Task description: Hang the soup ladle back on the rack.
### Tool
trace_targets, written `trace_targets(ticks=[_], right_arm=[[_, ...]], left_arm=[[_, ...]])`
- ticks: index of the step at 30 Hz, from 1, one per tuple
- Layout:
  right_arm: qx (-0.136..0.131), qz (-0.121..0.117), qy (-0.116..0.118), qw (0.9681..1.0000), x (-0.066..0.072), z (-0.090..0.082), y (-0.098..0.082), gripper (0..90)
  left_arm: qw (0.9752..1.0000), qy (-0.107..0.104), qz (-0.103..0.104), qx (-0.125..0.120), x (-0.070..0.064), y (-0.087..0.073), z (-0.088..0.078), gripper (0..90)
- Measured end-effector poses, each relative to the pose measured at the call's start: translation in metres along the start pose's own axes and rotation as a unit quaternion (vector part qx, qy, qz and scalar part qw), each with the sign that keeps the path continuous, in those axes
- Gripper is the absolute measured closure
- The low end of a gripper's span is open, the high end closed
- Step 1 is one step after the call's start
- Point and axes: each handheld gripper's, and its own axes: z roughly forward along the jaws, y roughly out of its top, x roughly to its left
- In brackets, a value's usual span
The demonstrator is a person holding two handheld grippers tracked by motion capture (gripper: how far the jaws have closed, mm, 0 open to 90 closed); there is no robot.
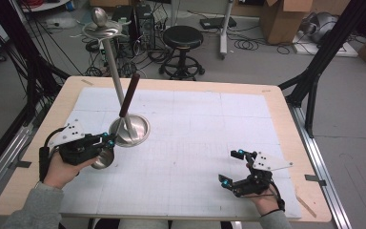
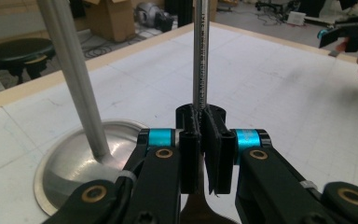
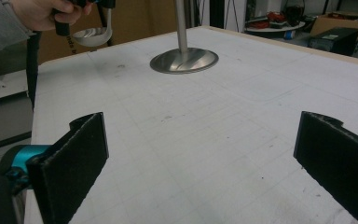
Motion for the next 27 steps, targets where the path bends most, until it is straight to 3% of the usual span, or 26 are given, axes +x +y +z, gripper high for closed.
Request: trace_targets(ticks=[10,27], right_arm=[[0.000,-0.002,0.000,1.0000,0.000,0.000,0.000,2.2],[0.001,-0.002,-0.001,1.0000,0.000,0.001,0.000,2.2]], left_arm=[[0.9986,0.020,-0.027,-0.040,0.009,0.003,-0.013,84.6],[0.9966,0.026,-0.030,-0.072,0.021,0.010,-0.034,84.6]])
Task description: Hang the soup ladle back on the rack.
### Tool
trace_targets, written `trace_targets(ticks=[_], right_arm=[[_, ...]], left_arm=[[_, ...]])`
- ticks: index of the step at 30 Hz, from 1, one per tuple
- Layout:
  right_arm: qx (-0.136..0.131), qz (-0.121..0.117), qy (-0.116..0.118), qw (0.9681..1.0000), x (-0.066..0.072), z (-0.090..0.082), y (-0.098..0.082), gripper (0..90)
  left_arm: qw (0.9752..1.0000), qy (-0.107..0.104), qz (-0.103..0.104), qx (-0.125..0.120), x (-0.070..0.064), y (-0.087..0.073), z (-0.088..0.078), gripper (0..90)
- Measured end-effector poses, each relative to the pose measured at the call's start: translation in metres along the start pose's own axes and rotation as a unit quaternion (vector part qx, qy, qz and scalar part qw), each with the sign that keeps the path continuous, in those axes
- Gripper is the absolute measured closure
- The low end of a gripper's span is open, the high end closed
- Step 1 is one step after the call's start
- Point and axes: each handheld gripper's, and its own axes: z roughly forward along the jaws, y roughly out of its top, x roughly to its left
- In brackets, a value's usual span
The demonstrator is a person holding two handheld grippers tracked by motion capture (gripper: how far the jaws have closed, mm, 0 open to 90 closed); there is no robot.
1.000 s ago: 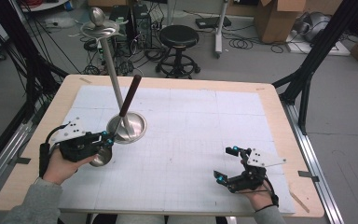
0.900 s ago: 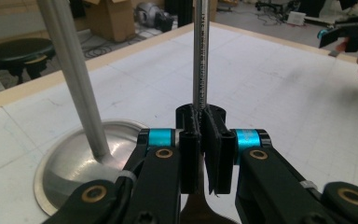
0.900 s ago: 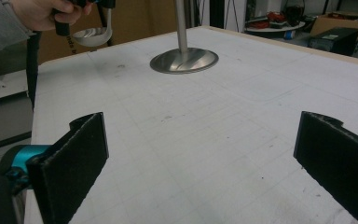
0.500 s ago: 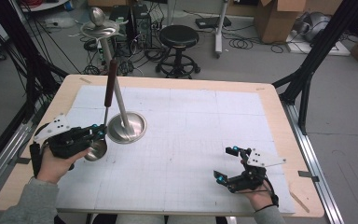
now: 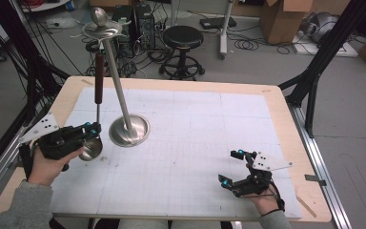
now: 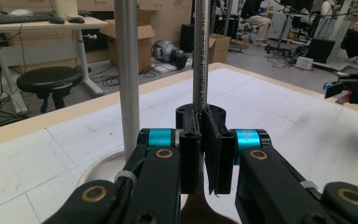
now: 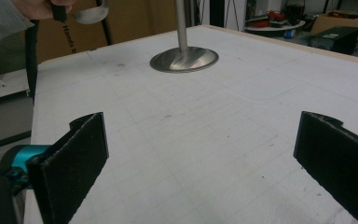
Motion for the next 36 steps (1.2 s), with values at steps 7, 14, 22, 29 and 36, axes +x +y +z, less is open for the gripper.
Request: trace_targets(ticks=[7,14,22,29,36], right_arm=[[0.001,0.001,0.002,1.0000,0.000,0.000,0.000,2.2],[0.001,-0.002,0.002,1.0000,0.001,0.000,0.001,2.2],[0.000,-0.003,0.003,1.0000,0.001,0.000,0.001,2.2],[0.002,-0.001,0.003,1.0000,0.002,0.000,0.000,2.2],[0.002,0.000,0.002,1.0000,0.002,0.000,0.000,2.2]], left_arm=[[1.0000,0.001,0.005,-0.007,0.003,0.003,-0.007,84.5],[0.9999,0.001,0.001,-0.015,0.006,0.006,-0.010,84.5],[0.9997,0.006,-0.007,-0.024,0.015,0.009,-0.014,84.6],[0.9995,0.009,-0.004,-0.031,0.021,0.017,-0.020,84.5],[0.9994,0.015,-0.010,-0.029,0.030,0.020,-0.024,84.5]])
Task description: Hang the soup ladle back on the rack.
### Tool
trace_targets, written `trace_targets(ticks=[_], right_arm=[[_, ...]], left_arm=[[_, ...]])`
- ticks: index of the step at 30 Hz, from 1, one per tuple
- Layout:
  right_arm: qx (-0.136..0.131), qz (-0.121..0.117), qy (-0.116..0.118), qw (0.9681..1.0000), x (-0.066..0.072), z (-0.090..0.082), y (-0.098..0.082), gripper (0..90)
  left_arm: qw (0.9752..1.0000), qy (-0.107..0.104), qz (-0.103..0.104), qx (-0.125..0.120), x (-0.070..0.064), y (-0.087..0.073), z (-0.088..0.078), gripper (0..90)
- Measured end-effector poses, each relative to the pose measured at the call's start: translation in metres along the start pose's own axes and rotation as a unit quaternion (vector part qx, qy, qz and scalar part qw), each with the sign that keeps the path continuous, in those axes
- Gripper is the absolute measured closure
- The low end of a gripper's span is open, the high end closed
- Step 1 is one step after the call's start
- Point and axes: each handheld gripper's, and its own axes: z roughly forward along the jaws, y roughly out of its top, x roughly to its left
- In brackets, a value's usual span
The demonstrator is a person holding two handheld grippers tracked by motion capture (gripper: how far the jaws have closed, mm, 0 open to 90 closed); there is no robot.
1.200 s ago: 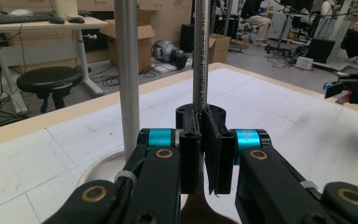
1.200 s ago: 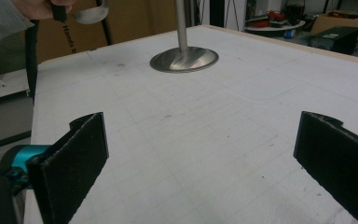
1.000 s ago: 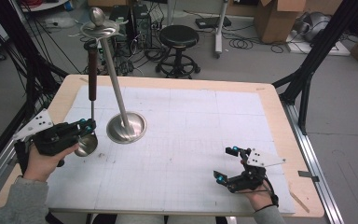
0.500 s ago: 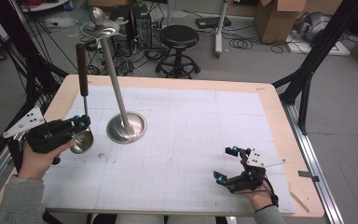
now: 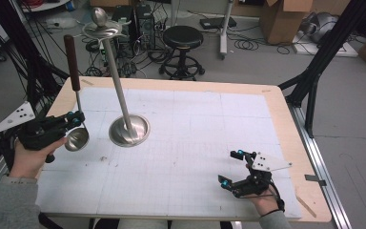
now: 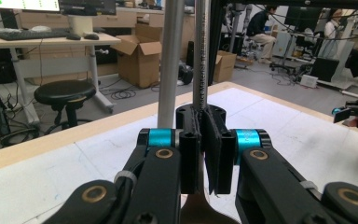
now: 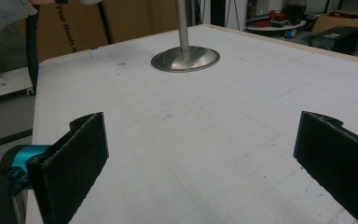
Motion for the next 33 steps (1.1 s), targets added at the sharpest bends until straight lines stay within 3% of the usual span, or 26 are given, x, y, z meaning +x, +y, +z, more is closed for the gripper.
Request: trace_targets(ticks=[3,22,33], right_arm=[[0.001,-0.003,0.001,1.0000,0.000,0.000,0.000,2.2],[0.005,-0.004,0.005,1.0000,0.000,0.002,-0.001,2.2],[0.008,-0.003,0.007,0.9999,0.000,0.003,-0.001,2.2]], left_arm=[[0.9999,-0.001,-0.010,-0.002,0.004,0.000,-0.001,84.5],[0.9998,0.004,0.001,0.020,0.008,0.015,0.005,84.5],[0.9996,-0.002,-0.005,0.028,0.008,0.015,0.011,84.5]])
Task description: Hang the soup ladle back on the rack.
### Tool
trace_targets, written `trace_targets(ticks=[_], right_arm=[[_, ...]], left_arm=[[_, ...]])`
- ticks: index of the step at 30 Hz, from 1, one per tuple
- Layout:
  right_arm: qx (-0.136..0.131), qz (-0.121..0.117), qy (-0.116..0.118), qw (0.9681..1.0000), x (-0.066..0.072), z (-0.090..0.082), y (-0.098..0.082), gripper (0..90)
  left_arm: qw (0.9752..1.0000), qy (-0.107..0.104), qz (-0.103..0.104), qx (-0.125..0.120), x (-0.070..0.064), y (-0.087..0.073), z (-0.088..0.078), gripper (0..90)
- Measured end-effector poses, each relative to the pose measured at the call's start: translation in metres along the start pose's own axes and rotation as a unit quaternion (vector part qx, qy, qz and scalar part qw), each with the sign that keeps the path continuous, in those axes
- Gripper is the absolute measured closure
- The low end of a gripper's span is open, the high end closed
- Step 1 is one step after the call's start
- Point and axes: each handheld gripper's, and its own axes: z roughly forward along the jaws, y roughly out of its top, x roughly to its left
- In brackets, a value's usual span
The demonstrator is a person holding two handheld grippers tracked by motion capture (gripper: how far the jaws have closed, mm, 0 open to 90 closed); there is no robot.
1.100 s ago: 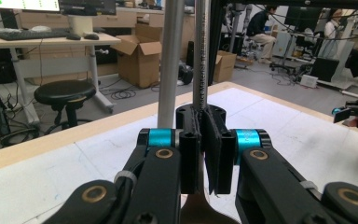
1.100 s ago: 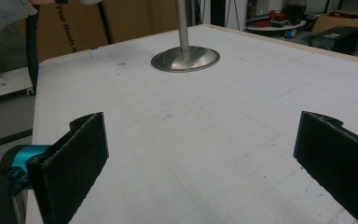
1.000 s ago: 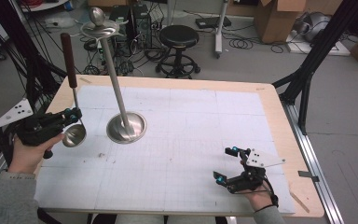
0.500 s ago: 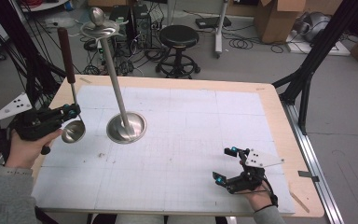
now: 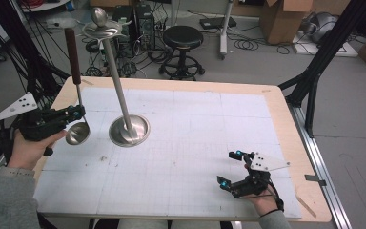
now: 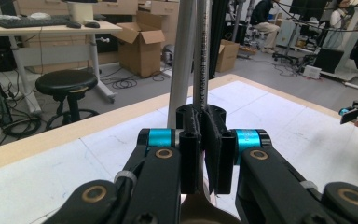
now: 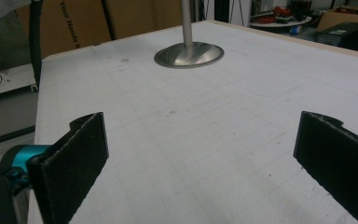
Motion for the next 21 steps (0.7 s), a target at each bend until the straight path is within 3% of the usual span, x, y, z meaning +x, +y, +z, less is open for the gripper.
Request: trace_targets(ticks=[12,21], right_arm=[[0.002,0.000,0.003,1.0000,0.000,0.001,0.000,2.2],[0.001,-0.001,0.002,1.0000,0.000,0.001,0.000,2.2]], left_arm=[[0.9998,-0.009,0.005,0.016,-0.006,0.006,0.009,84.5],[0.9994,0.004,0.009,0.034,-0.006,0.007,0.018,84.5]])
